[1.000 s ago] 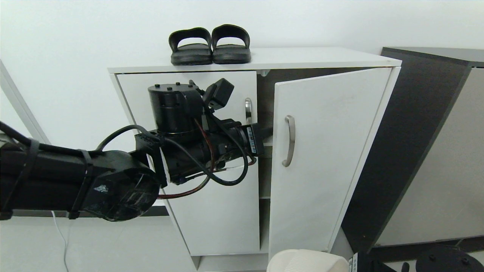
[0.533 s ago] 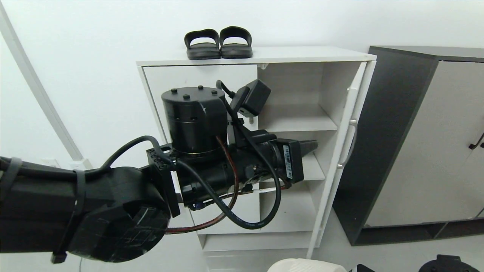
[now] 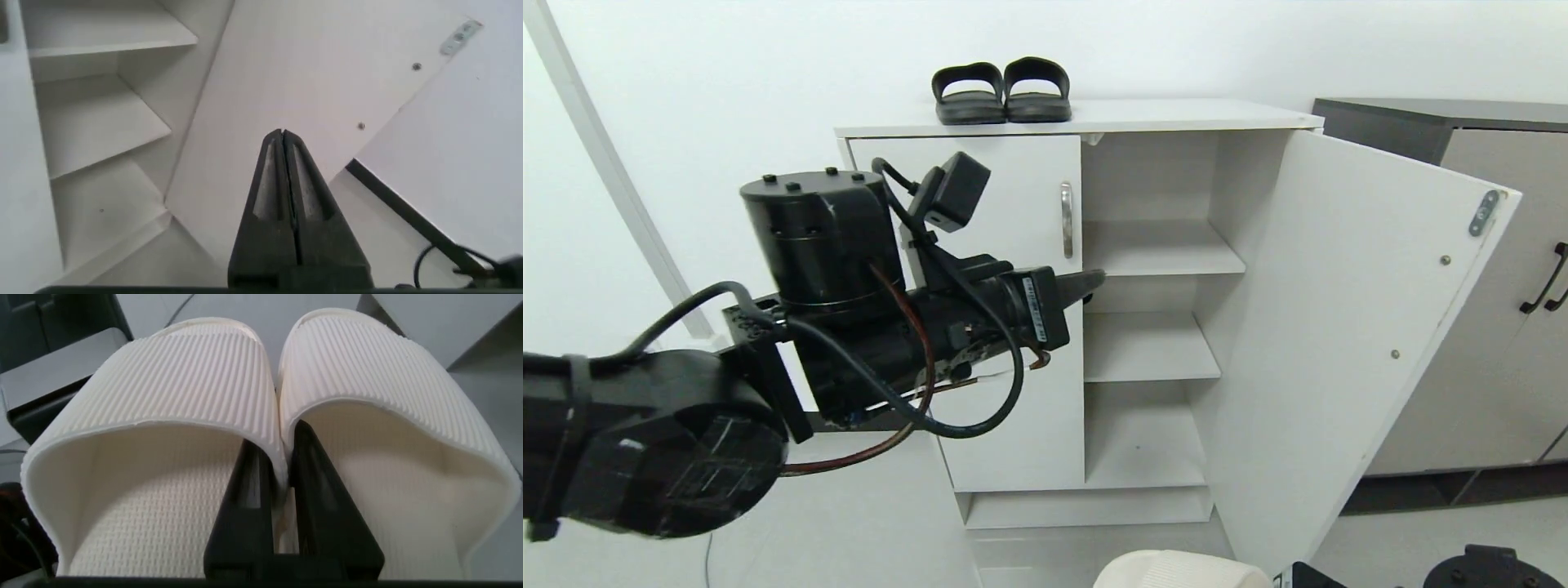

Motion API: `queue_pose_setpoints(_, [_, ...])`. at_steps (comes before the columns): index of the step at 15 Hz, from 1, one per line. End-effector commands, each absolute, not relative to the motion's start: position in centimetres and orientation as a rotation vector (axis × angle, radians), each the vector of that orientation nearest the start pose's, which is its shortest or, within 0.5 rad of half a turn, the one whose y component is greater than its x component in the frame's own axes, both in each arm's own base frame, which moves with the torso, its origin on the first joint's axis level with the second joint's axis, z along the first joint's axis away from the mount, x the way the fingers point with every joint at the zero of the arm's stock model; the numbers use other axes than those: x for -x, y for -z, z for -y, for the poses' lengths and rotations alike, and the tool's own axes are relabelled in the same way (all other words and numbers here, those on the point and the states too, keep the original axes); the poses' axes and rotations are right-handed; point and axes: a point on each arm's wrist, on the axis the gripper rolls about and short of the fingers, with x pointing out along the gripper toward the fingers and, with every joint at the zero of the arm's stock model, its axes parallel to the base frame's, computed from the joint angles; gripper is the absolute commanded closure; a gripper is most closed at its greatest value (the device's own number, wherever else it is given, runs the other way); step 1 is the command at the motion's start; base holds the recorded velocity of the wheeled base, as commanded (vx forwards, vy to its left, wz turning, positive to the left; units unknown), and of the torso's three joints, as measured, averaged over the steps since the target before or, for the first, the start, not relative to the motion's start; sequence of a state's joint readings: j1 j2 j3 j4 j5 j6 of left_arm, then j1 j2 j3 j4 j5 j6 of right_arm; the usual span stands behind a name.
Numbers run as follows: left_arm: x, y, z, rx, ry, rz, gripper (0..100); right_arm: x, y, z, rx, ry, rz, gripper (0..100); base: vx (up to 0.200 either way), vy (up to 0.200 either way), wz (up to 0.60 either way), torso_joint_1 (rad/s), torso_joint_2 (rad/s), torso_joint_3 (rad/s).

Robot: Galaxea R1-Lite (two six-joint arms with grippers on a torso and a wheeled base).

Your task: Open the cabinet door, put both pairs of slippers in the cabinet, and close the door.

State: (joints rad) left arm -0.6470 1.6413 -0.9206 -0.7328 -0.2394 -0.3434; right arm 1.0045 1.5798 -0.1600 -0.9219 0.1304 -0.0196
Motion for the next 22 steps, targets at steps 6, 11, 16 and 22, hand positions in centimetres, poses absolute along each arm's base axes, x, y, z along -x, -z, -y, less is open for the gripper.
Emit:
queue_pose_setpoints(6, [-8.9, -25.6, 5.2, 0.161, 0.539, -0.006, 100, -15.5, -9.2, -18.8, 0.15, -0.81, -0.347, 100, 0.0, 0.0, 0.0, 0.0, 0.0, 0.0])
queue_pose_setpoints(11, [1.8, -21.3, -0.8, 0.148, 0.086, 0.038, 100, -22.3, -7.9, -23.6, 0.04, -0.278, -0.223, 100, 0.0, 0.0, 0.0, 0.0, 0.0, 0.0])
queue_pose_setpoints(16, [5.3, -14.7, -0.4, 0.061, -0.252, 0.109, 100, -23.8, -7.8, -22.6, 0.038, -0.189, -0.217, 100, 0.0, 0.0, 0.0, 0.0, 0.0, 0.0])
queue_pose_setpoints(22, [2.6, -8.4, -0.5, 0.02, -0.211, 0.034, 100, -23.7, -7.4, -22.5, 0.05, -0.189, -0.231, 100, 0.0, 0.0, 0.0, 0.0, 0.0, 0.0])
